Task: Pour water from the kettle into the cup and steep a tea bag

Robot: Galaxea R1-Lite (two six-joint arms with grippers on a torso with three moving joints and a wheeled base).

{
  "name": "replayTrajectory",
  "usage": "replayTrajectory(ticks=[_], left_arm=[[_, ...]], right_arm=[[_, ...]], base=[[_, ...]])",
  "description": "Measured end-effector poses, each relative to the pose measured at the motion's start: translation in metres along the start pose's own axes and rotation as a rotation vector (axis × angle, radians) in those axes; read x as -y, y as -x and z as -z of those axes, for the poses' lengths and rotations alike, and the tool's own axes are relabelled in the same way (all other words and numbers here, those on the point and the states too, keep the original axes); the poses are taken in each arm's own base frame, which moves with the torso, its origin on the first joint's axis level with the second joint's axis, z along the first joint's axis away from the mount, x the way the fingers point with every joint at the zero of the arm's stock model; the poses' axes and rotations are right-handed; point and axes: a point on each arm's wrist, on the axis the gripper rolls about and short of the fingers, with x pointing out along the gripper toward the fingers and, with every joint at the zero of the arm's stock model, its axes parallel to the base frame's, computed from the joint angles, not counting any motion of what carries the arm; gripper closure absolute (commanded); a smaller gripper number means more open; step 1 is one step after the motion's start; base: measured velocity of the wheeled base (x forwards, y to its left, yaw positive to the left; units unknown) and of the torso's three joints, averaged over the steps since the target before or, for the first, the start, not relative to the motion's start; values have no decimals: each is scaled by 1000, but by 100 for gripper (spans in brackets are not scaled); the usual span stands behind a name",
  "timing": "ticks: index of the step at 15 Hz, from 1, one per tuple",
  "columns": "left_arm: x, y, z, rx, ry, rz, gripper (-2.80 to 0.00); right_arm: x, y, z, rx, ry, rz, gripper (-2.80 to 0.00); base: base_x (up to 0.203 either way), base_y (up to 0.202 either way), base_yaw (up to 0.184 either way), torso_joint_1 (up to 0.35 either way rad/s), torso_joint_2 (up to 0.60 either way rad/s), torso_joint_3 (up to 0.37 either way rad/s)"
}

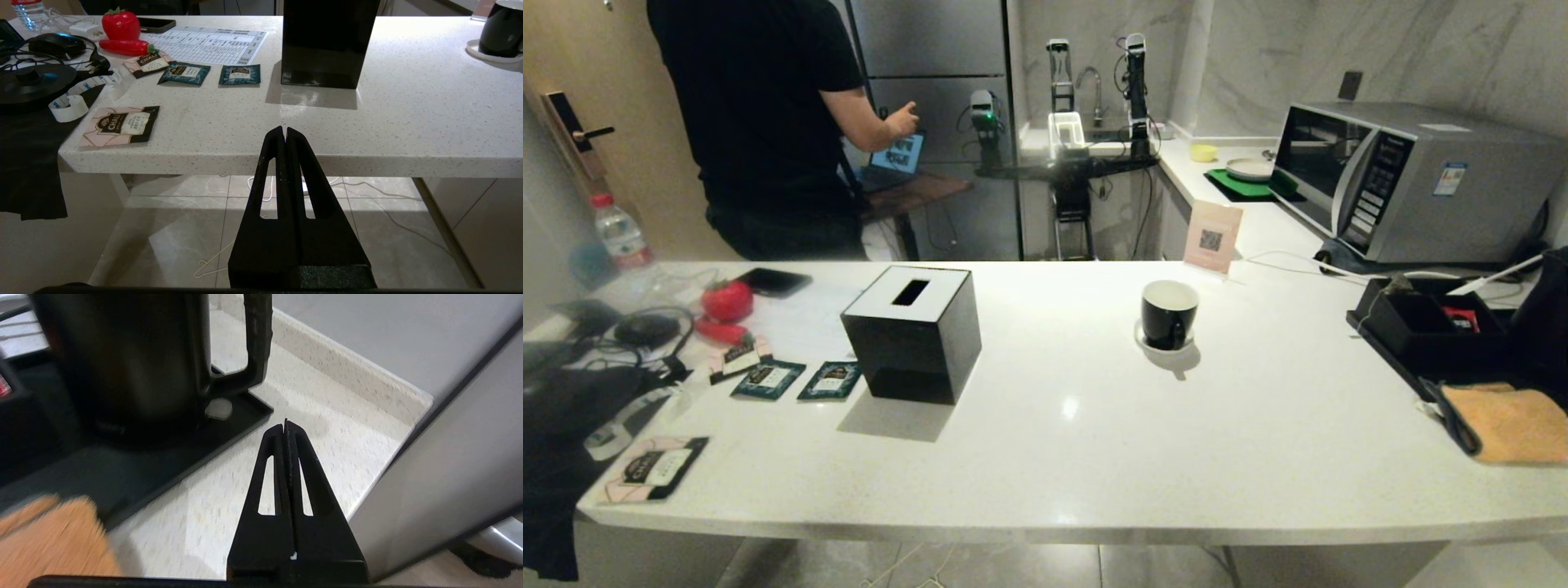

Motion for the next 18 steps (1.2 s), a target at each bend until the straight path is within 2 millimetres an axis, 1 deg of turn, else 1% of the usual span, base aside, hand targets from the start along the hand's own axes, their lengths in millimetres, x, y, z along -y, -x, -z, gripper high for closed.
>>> replayTrajectory(ticks=[4,6,11,13,16,18], left_arm=[[0,0,0,0,0,0,0],[0,0,0,0,0,0,0],[0,0,0,0,0,0,0],[0,0,0,0,0,0,0],[0,0,0,0,0,0,0],[0,0,0,0,0,0,0]], right_arm=[[-4,32,-6,-19,0,-47,0],[-11,53,-9,-27,6,-99,0],[-49,111,-20,-8,30,-288,0],[-58,134,-24,14,62,-353,0],[-57,165,-25,9,103,-408,0],[-51,186,-23,8,126,-424,0]], base=[[0,0,0,0,0,0],[0,0,0,0,0,0],[0,0,0,0,0,0],[0,0,0,0,0,0],[0,0,0,0,0,0],[0,0,0,0,0,0]])
